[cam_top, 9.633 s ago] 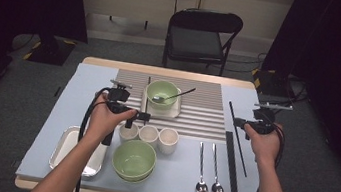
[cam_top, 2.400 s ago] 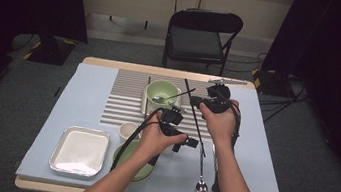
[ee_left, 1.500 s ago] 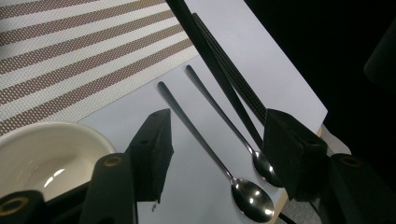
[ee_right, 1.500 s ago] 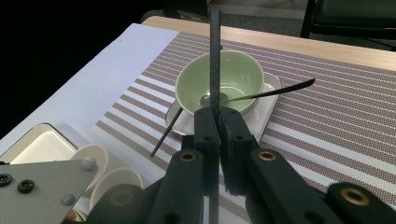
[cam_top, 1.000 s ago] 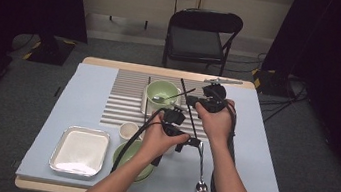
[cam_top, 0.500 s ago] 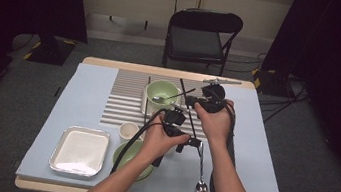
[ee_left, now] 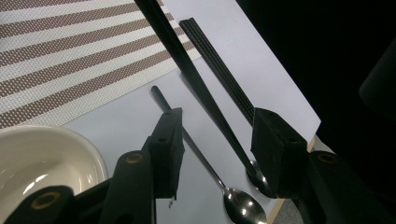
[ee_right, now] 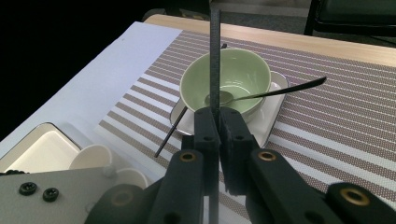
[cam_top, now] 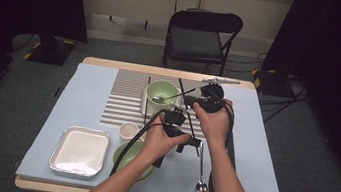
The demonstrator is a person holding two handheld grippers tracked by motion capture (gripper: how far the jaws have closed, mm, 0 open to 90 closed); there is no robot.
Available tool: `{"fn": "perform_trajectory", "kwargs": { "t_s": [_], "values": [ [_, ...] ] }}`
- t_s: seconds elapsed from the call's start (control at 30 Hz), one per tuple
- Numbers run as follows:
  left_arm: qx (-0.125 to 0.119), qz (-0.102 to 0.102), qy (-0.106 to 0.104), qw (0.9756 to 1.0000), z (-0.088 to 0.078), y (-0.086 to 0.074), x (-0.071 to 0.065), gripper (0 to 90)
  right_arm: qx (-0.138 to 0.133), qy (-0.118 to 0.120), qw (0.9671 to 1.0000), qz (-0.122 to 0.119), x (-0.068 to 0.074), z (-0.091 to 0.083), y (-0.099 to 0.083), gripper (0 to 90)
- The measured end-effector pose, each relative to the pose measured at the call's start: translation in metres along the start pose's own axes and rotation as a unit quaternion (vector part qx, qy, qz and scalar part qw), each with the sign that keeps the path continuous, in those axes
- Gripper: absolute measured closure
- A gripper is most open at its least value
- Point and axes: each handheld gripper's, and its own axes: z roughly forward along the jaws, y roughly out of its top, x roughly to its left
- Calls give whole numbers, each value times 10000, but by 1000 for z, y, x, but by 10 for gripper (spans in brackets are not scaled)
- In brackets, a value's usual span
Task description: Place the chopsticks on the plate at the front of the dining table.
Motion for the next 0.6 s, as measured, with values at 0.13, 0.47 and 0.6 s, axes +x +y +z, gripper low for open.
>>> {"fn": "perform_trajectory", "kwargs": {
  "t_s": [0.13, 0.47, 0.6],
  "values": [
    [8, -10, 19, 10000, 0, -1, 1, 564, -5, 3, 10000, 12, 0, 1, -1, 861],
    [-32, -63, -16, 10000, -1, -1, 1, 601, 11, 10, 10000, 38, -1, 3, -3, 861],
    [-31, -89, -16, 10000, 0, -2, 1, 605, 4, 22, 10000, 45, 0, 2, -2, 861]
  ]
}}
